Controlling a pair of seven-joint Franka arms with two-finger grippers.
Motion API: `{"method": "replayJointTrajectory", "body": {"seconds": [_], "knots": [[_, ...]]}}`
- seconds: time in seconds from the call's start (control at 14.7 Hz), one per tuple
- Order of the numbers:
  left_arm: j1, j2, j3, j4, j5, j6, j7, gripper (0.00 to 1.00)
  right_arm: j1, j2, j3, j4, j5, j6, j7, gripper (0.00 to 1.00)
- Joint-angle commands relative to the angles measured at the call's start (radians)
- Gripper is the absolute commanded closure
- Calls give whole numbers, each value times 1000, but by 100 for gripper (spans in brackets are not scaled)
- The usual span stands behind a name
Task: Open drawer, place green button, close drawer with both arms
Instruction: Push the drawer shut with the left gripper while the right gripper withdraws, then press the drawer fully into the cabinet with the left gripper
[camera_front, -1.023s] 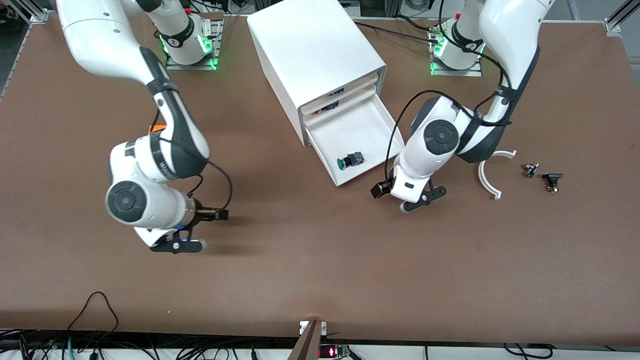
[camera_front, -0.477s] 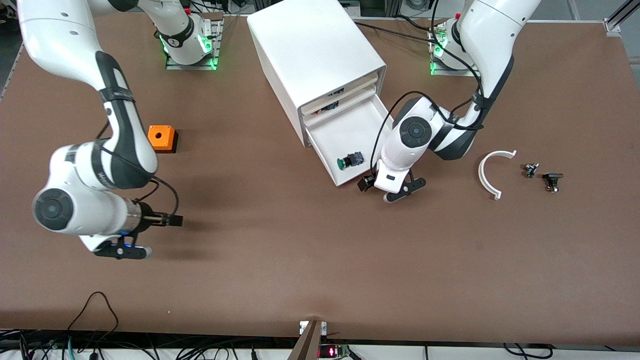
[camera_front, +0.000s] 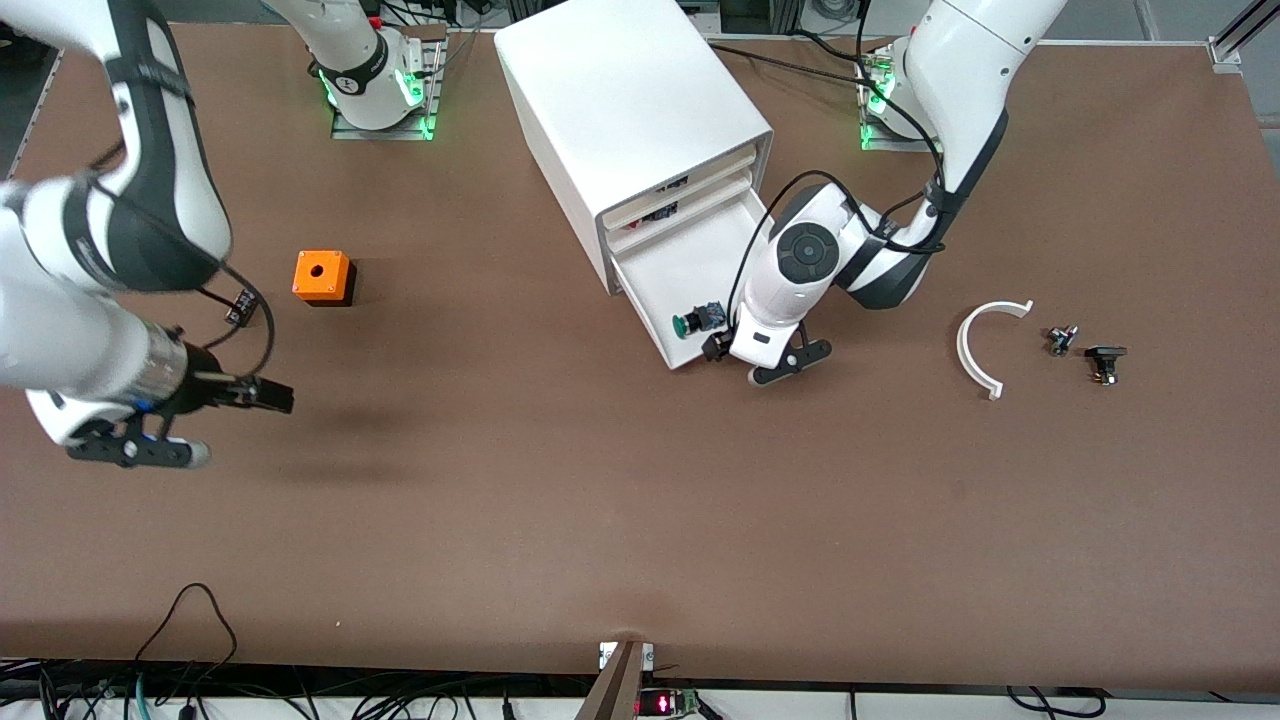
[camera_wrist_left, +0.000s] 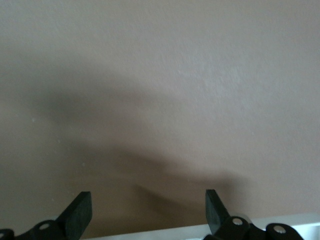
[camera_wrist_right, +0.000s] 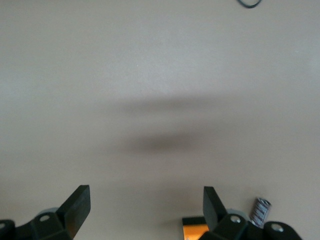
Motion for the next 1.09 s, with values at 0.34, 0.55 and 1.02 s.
{"method": "replayJointTrajectory", "body": {"seconds": [0.34,0.55,1.02], "knots": [[8,-31,-107,-32,12,-101,-47,0,-1,-400,-19,-319,11,-17,-50,0],[10,-31,-154,-38,12,-105,-118,0,-1,-412,-22,-295,10,-55,-53,0],[11,-30,-205,-47,10,-163,-122,0,2,-351,-21,-187,13,-89,-52,0]]}}
